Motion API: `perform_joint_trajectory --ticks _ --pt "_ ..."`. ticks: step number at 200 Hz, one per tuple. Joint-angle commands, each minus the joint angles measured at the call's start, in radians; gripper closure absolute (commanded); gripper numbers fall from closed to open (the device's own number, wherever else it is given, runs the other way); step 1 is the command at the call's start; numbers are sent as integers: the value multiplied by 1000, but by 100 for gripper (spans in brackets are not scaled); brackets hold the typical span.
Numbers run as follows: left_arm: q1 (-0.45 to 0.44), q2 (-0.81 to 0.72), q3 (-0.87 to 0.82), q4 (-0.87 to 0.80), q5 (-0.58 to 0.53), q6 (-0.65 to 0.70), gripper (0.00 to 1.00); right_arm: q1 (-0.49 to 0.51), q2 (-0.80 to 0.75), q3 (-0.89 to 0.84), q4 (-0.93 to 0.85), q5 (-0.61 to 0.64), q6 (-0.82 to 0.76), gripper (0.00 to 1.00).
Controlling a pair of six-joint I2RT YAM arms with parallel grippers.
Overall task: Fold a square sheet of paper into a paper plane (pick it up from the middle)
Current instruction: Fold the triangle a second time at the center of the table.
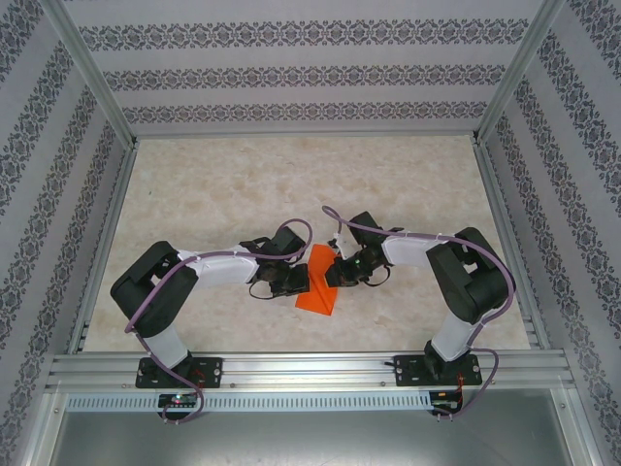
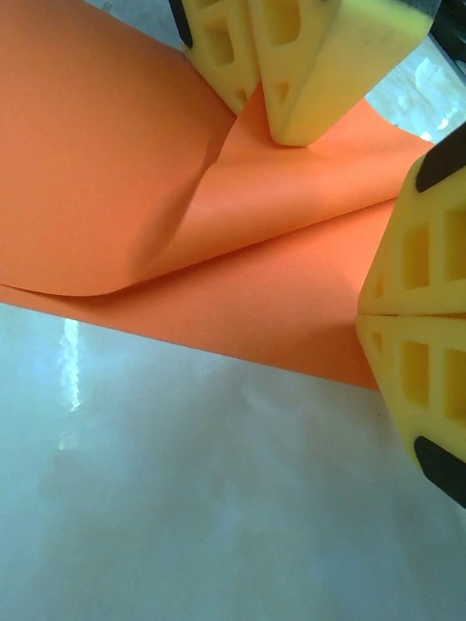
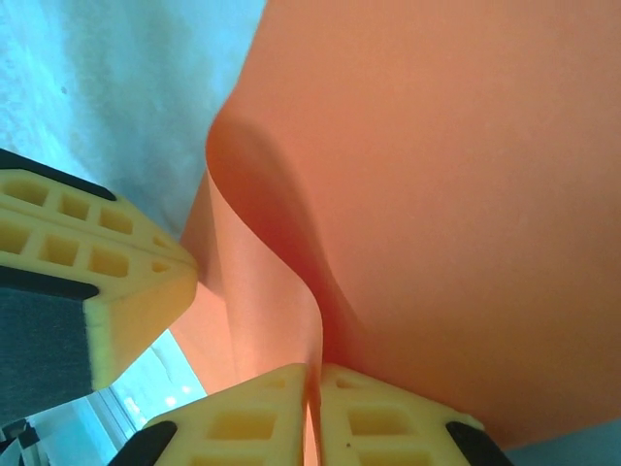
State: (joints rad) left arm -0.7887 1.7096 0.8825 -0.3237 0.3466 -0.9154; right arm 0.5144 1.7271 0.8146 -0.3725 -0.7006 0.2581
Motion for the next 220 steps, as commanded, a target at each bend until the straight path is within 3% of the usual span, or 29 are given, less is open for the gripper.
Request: perform_joint_trajectory --ticks 1,111,220 --pt "-12 8 17 -38 -23 26 93 -8 2 35 -8 -34 -40 88" --pt "-14 16 7 -40 -28 32 94 -9 63 47 -35 5 -70 88" --pt "-11 -107 37 26 -56 -27 91 -7 91 63 -49 15 -71 88"
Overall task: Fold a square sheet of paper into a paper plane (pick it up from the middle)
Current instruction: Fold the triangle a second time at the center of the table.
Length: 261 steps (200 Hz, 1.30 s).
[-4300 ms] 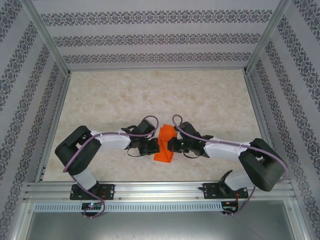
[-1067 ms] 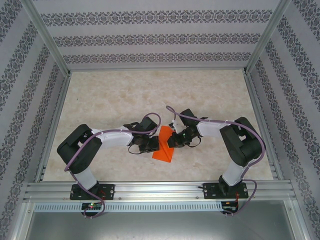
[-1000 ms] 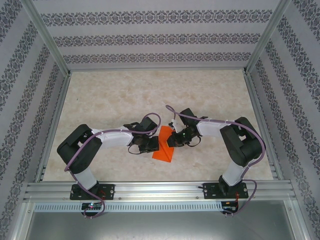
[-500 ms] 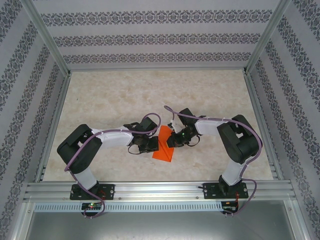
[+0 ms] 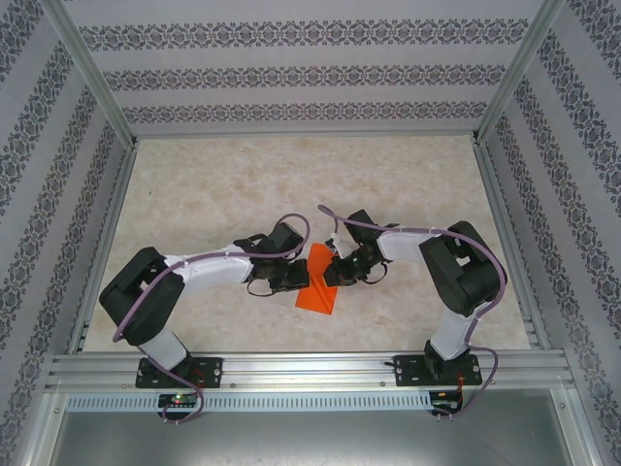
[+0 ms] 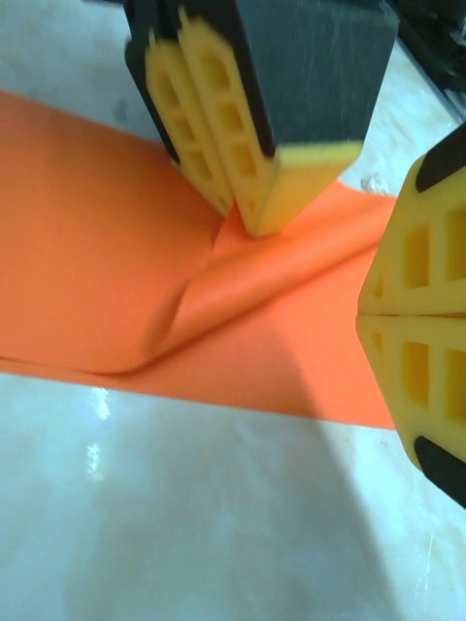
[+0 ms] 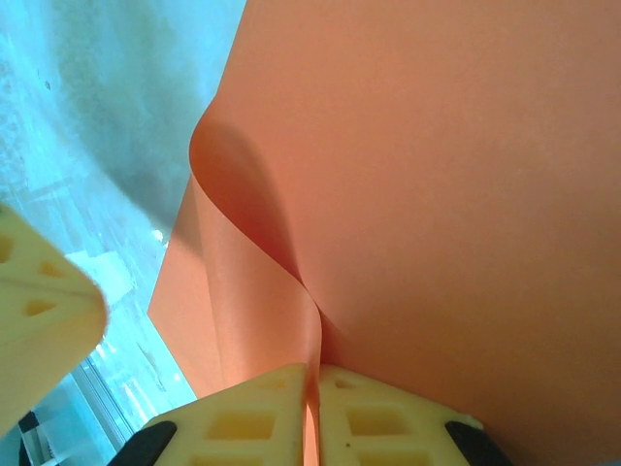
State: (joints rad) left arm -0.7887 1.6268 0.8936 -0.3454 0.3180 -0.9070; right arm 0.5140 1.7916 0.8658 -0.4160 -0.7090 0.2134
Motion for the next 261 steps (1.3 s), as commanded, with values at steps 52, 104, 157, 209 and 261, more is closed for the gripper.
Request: perform_joint_trajectory --ticks 52,104,157,209,261 --pt "-11 50 32 174 -34 -100 91 -9 26 11 -9 18 -27 88" --pt "-9 110 22 226 -37 -122 91 -11 30 15 -10 11 -28 87" --pt "-9 148 2 257 -33 -133 92 -23 7 0 9 -21 -20 78" --pt "-10 153 28 225 -42 -125 92 -35 -71 -49 67 -72 41 68" --pt "-9 148 25 229 -45 -124 92 -36 -108 -105 148 -132 117 66"
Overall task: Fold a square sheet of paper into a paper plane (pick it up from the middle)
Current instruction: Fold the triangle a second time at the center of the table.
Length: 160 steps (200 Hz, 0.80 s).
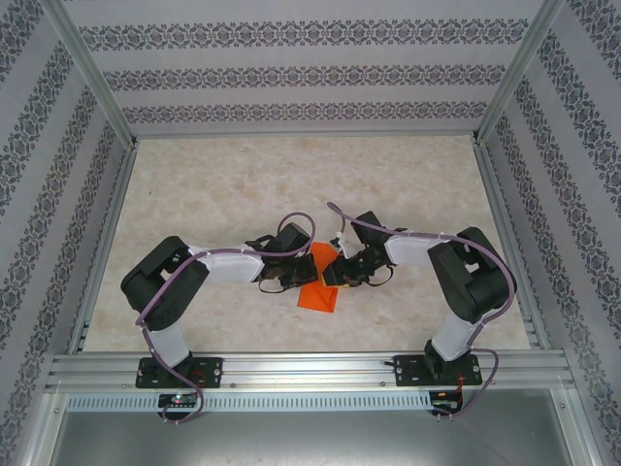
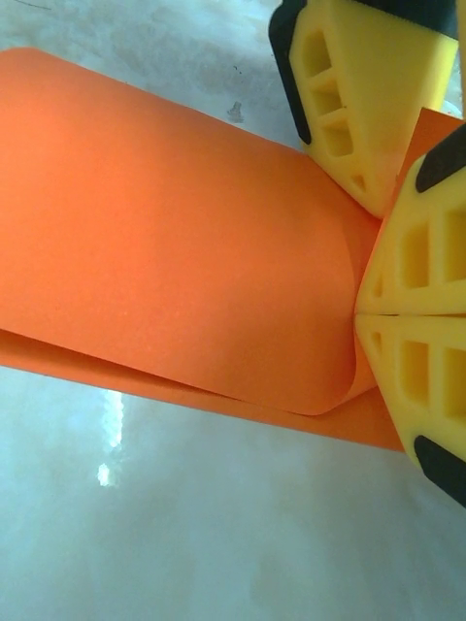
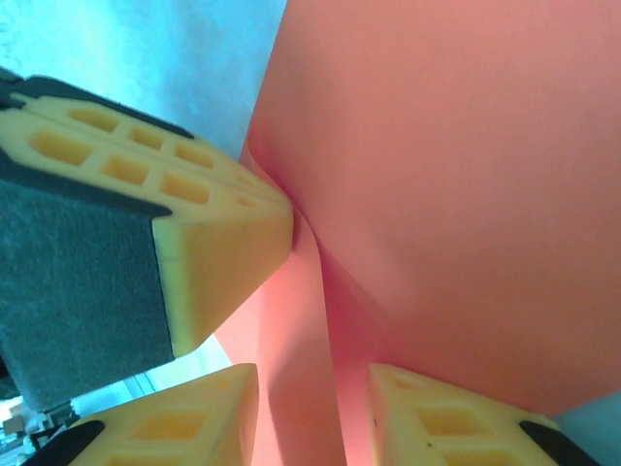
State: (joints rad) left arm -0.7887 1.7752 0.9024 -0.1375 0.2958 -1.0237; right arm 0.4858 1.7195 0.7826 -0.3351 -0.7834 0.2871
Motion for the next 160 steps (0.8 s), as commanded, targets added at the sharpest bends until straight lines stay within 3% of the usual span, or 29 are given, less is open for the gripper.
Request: perform_joint_trajectory --ticks 1,19,68,102,160 --pt "-10 0 17 22 -23 -8 92 -7 -36 -22 67 -58 44 66" --pt "-9 2 15 27 -16 -9 92 -9 -54 -31 61 -37 45 69" --pt "-9 -43 23 22 4 23 89 -16 -14 -16 53 -4 42 90" --pt "-9 -152 -13 -5 19 43 83 -16 -10 -17 65 -1 46 92" --pt "-30 -213 -142 -11 32 0 88 -19 -5 -17 68 3 38 91"
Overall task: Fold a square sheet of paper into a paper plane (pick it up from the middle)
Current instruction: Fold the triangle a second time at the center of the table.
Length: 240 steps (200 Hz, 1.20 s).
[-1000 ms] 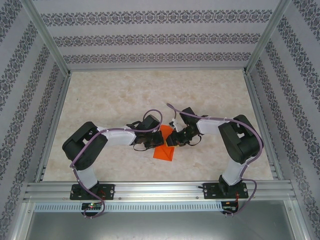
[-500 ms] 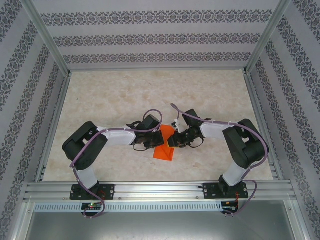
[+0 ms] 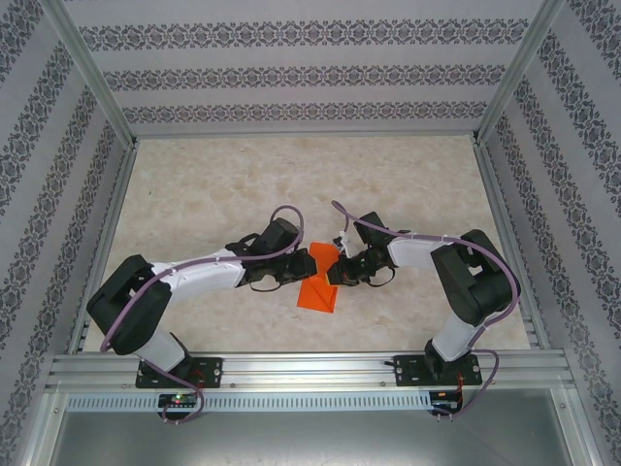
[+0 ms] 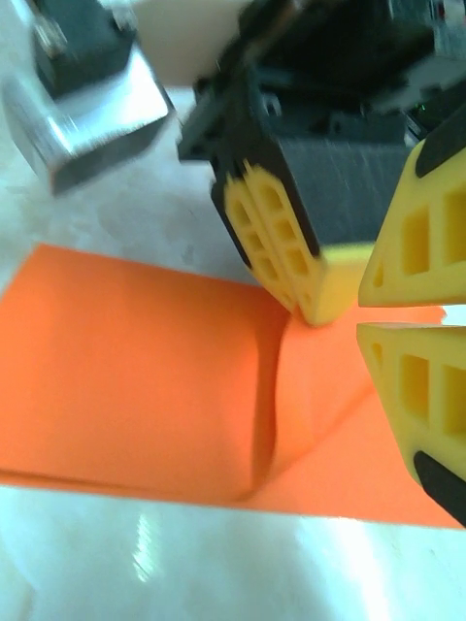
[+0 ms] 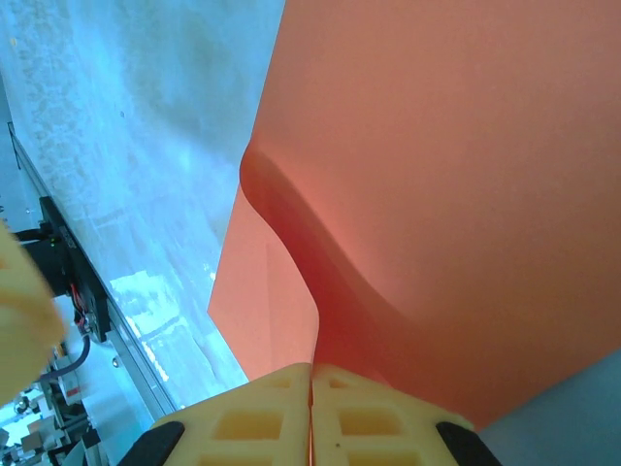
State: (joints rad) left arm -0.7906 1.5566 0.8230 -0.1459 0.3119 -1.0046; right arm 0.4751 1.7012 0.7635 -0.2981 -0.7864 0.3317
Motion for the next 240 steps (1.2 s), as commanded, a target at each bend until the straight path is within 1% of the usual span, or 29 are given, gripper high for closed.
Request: perform_joint_trajectory --ticks 1,25,72,102,142,169,240 --pt "-29 7 -64 1 17 -21 88 -8 14 1 31 6 -6 92" --pt "-48 57 -61 35 30 -34 90 -9 15 -1 30 6 -10 91" --pt "-79 139 -31 -27 -4 -22 95 -19 -8 6 14 -8 -21 91" --pt "-78 143 -30 -94 -62 -2 96 -28 10 43 -66 63 -63 90" --pt "-79 170 -14 -108 -66 24 97 -29 24 64 -85 41 -89 88" --pt "-79 177 -8 -106 -64 29 97 -29 39 79 -104 56 -104 87" --pt "-79 174 5 -148 -88 56 97 -30 80 101 -114 45 -127 87"
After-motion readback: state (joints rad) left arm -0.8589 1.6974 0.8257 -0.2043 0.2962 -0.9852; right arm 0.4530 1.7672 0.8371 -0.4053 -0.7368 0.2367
